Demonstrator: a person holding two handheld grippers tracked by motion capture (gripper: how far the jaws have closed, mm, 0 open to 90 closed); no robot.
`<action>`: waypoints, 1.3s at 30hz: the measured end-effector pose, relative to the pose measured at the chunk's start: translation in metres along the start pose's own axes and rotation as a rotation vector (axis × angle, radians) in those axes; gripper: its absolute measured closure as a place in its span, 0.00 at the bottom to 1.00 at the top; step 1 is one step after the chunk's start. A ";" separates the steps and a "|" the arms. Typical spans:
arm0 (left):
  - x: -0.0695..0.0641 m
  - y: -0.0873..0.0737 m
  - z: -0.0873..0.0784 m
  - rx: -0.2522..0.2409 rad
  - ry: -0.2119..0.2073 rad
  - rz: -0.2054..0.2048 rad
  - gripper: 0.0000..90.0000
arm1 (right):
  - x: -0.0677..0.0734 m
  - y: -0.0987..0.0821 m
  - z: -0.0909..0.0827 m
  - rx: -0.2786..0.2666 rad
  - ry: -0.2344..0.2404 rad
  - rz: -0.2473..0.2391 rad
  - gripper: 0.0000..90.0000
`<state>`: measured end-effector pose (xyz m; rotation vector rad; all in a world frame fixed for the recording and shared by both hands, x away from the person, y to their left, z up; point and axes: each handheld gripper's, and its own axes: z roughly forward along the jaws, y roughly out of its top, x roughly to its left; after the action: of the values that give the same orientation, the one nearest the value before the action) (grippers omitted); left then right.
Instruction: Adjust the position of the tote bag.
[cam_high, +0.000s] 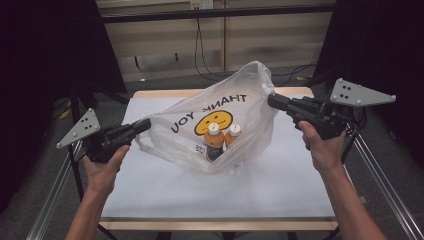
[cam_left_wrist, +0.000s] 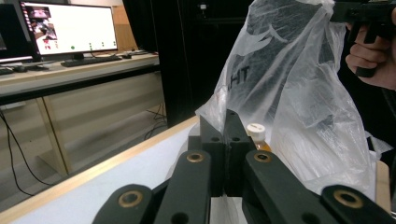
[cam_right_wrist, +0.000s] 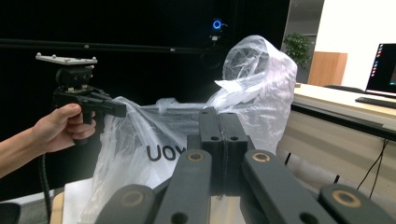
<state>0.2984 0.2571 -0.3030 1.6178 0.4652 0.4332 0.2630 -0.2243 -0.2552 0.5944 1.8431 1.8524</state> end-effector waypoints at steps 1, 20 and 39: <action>0.000 0.002 0.003 -0.004 0.008 0.003 1.00 | -0.001 0.002 0.001 -0.005 -0.001 0.000 1.00; 0.034 -0.006 0.033 0.060 0.070 -0.041 1.00 | -0.036 -0.012 -0.021 -0.003 -0.125 0.083 1.00; 0.042 -0.040 0.046 0.156 0.062 -0.048 1.00 | -0.051 -0.070 -0.036 0.088 -0.179 0.161 1.00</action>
<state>0.3570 0.2440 -0.3467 1.7431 0.5952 0.4206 0.2839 -0.2835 -0.3251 0.9329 1.8107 1.7594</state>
